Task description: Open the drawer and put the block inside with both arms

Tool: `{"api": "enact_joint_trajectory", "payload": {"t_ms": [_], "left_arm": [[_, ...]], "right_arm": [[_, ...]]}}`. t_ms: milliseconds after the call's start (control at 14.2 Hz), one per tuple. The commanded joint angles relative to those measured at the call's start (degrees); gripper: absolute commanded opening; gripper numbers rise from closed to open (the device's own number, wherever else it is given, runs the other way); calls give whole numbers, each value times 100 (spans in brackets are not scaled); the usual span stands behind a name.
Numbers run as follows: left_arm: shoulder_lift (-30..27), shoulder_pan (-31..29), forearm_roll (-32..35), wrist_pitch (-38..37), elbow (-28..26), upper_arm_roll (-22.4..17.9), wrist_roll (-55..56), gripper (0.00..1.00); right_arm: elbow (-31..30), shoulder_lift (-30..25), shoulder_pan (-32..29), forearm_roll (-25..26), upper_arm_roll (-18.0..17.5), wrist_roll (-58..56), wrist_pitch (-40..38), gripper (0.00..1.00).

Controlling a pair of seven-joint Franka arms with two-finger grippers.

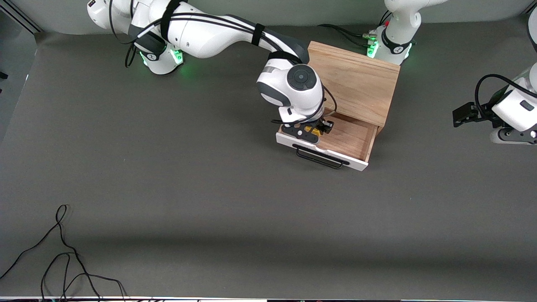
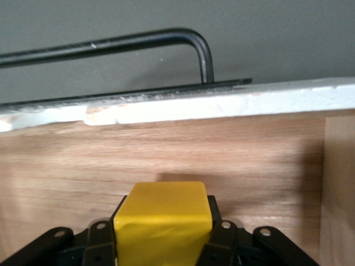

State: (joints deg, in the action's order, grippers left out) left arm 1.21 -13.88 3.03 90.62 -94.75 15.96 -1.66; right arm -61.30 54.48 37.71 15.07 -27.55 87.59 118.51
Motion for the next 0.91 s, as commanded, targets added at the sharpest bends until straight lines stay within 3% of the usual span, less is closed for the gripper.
{"api": "enact_joint_trajectory", "payload": {"t_ms": [0,70,141,211,281,422,632,843], "left_arm": [[-217,-35,-100,70,-141,-5,17,100],[-217,-27,-100,61,-132,-5,17,100],[-209,17,-109,61,-115,-14,25,100],[-208,139,-127,61,-106,-93,17,100],[-208,506,-127,61,-88,-459,17,100],[-217,1280,-127,61,-62,-1241,8,100],[-208,1844,-127,26,0,-1779,-1,100],[-208,1872,-118,17,0,-1842,-27,100]], "right_arm": [[48,45,131,190,39,294,84,23],[57,45,140,190,39,311,84,25],[57,36,140,190,39,329,93,42],[57,36,149,198,48,338,93,90],[57,36,158,390,48,338,93,100],[57,36,237,567,48,338,84,100],[162,-43,220,567,48,312,6,100],[337,-245,149,550,48,259,-476,100]]}}
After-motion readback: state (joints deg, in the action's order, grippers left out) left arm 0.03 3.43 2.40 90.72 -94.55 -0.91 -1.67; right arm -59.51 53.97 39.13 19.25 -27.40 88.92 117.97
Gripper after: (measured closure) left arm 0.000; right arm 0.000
